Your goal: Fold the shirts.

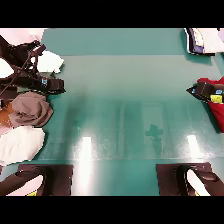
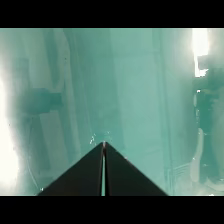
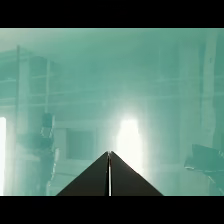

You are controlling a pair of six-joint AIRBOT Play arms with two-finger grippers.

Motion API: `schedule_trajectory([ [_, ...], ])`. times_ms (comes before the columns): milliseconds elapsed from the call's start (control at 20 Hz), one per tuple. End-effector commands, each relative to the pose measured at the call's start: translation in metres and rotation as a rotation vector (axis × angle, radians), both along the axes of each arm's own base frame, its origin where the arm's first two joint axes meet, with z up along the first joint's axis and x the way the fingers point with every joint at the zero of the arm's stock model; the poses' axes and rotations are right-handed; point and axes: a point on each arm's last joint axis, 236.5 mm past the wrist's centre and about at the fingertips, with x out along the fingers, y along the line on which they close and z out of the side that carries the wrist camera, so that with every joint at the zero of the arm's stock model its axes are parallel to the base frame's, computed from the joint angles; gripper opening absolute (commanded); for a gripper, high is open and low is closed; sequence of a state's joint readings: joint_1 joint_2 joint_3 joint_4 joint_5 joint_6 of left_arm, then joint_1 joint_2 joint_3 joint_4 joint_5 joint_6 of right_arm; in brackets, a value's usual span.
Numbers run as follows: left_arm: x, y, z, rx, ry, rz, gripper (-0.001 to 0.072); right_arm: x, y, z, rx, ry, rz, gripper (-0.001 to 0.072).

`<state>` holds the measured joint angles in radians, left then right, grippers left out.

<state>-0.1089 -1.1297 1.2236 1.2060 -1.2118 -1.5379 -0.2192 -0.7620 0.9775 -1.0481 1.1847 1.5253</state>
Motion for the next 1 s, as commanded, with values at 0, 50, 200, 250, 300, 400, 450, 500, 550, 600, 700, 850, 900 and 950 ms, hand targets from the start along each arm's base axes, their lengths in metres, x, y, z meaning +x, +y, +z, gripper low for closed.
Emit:
schedule_trajectory([
  [0, 0.000, -0.001, 0.001, -0.004, 0.000, 0.000, 0.0029, 0.000, 0.000, 0.001, 0.000, -0.002, 0.000, 0.0021],
  [50, 0.000, -0.001, 0.001, -0.007, -0.001, 0.000, 0.0029, 0.000, 0.000, 0.001, 0.000, -0.002, 0.000, 0.0021],
  [200, 0.033, 0.011, 0.014, 0.035, -0.154, 0.036, 0.0102, 0.001, -0.001, 0.002, -0.001, -0.008, -0.004, 0.0021],
  [250, 0.051, 0.022, 0.023, 0.090, -0.253, 0.041, 0.0454, 0.001, -0.001, 0.002, -0.001, -0.008, -0.004, 0.0021],
  [300, 0.070, 0.036, 0.034, 0.139, -0.350, 0.082, 0.0648, 0.001, -0.001, 0.002, -0.001, -0.008, -0.003, 0.0021],
  [400, 0.107, 0.075, 0.056, 0.220, -0.510, 0.211, 0.0645, 0.001, -0.001, 0.002, -0.001, -0.008, -0.003, 0.0021],
  [450, 0.120, 0.094, 0.053, 0.229, -0.529, 0.270, 0.0645, 0.001, 0.000, 0.002, 0.001, -0.007, -0.002, 0.0021],
  [500, 0.131, 0.111, 0.042, 0.235, -0.522, 0.310, 0.0645, 0.000, 0.000, 0.001, 0.001, -0.005, 0.000, 0.0021],
  [550, 0.142, 0.129, 0.022, 0.247, -0.498, 0.341, 0.0645, -0.001, 0.001, 0.001, 0.002, 0.000, 0.002, 0.0020],
  [600, 0.151, 0.144, 0.000, 0.257, -0.471, 0.367, 0.0645, -0.002, 0.002, 0.000, 0.002, 0.008, 0.007, 0.0021],
  [700, 0.170, 0.168, -0.039, 0.271, -0.443, 0.405, 0.0645, -0.005, 0.003, -0.003, 0.004, 0.023, 0.015, 0.0021],
  [850, 0.198, 0.195, -0.076, 0.283, -0.410, 0.442, 0.0646, -0.011, 0.005, -0.006, 0.006, 0.048, 0.029, 0.0021],
  [900, 0.210, 0.201, -0.079, 0.284, -0.413, 0.452, 0.0645, -0.014, 0.006, -0.008, 0.007, 0.061, 0.036, 0.0021],
  [950, 0.220, 0.206, -0.078, 0.286, -0.424, 0.457, 0.0645, -0.016, 0.007, -0.009, 0.008, 0.071, 0.042, 0.0020],
])
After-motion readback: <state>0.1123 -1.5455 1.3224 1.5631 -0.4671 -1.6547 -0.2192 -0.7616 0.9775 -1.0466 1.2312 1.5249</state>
